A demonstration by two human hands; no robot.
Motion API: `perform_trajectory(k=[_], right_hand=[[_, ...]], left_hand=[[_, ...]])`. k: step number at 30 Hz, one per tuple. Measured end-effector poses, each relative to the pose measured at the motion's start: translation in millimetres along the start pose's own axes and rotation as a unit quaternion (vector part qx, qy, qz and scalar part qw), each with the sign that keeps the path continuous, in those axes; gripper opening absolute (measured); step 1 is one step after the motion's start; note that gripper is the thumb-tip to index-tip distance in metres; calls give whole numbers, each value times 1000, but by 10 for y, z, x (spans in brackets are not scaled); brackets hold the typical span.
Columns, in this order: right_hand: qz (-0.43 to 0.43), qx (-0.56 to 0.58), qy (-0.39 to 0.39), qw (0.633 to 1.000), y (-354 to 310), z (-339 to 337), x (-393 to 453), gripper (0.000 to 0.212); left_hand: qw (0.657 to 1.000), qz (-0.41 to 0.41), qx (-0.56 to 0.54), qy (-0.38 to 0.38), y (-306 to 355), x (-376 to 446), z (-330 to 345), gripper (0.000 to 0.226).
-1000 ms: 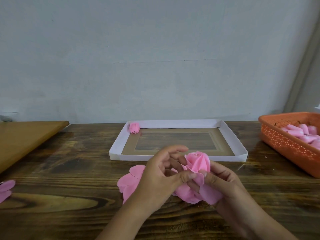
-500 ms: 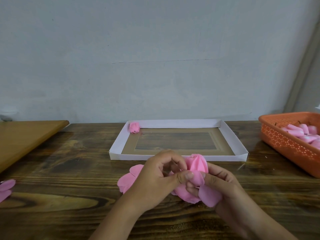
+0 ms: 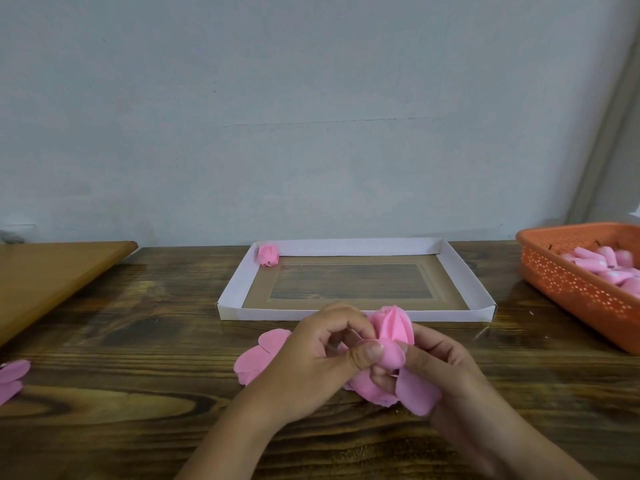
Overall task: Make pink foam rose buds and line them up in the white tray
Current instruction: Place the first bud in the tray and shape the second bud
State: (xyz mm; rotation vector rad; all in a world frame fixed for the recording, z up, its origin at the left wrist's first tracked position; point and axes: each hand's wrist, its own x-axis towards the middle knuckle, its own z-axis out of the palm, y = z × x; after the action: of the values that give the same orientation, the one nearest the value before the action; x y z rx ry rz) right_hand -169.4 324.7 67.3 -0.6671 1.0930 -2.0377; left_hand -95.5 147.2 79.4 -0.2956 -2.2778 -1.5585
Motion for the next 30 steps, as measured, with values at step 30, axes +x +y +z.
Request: perform_trajectory(k=[30], right_hand=[[44, -28, 12, 999, -27, 35, -13, 35]], left_hand=[[991, 46, 125, 15, -130, 8, 51, 31]])
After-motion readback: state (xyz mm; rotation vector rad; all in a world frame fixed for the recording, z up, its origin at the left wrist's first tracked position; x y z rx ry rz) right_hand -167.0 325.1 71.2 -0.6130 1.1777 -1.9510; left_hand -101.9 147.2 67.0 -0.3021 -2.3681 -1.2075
